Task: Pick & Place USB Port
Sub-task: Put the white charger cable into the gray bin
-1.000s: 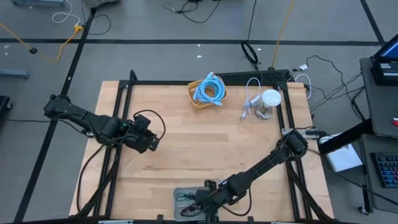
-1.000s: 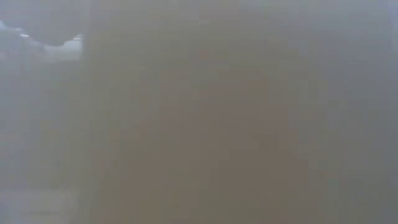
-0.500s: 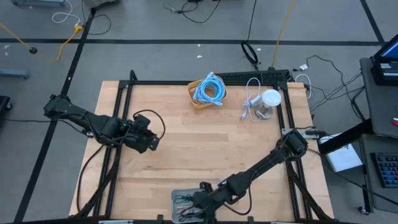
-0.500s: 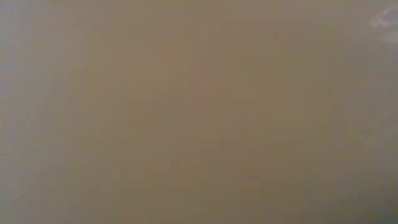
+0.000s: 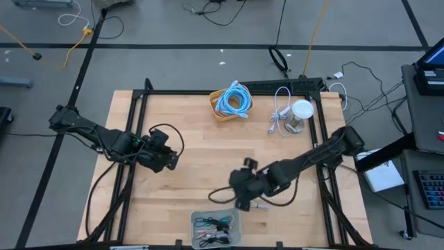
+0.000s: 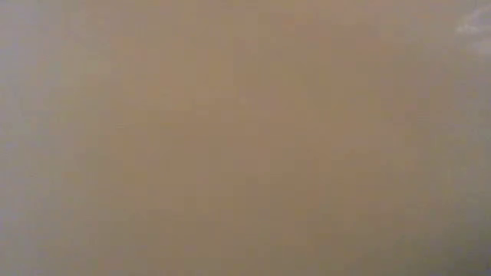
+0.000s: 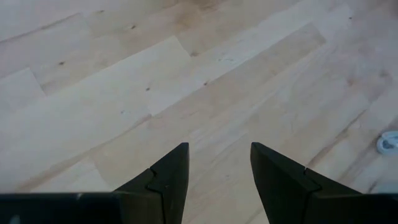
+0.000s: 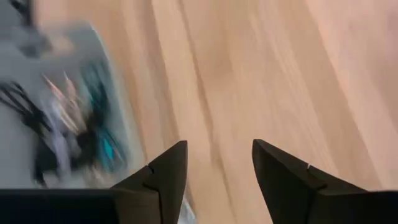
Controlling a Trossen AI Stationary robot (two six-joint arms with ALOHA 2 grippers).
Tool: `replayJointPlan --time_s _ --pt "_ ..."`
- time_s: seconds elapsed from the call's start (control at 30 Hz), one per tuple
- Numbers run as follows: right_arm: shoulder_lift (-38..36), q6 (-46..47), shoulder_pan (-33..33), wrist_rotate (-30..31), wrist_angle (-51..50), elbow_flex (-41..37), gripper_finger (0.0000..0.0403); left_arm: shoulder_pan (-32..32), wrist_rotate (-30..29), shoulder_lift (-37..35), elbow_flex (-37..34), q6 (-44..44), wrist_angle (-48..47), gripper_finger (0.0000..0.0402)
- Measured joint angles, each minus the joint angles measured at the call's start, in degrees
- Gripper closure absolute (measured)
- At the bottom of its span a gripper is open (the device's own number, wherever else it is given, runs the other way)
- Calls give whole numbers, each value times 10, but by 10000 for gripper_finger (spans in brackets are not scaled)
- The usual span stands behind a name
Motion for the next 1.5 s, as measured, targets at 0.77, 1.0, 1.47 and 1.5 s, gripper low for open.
replayJointPlan --time_s 0.77,1.0,1.47,1.5 --pt "-27 222 106 -98 218 -310 230 -29 -16 0 0 -13 -1 227" --pt "-28 199 95 -61 269 -362 232 -29 -15 0 0 -15 0 227" --pt "-29 242 97 -89 366 -413 300 -29 -9 0 0 -4 -1 227" --pt "-29 241 96 -91 372 -413 315 -29 -9 0 0 -3 -1 227"
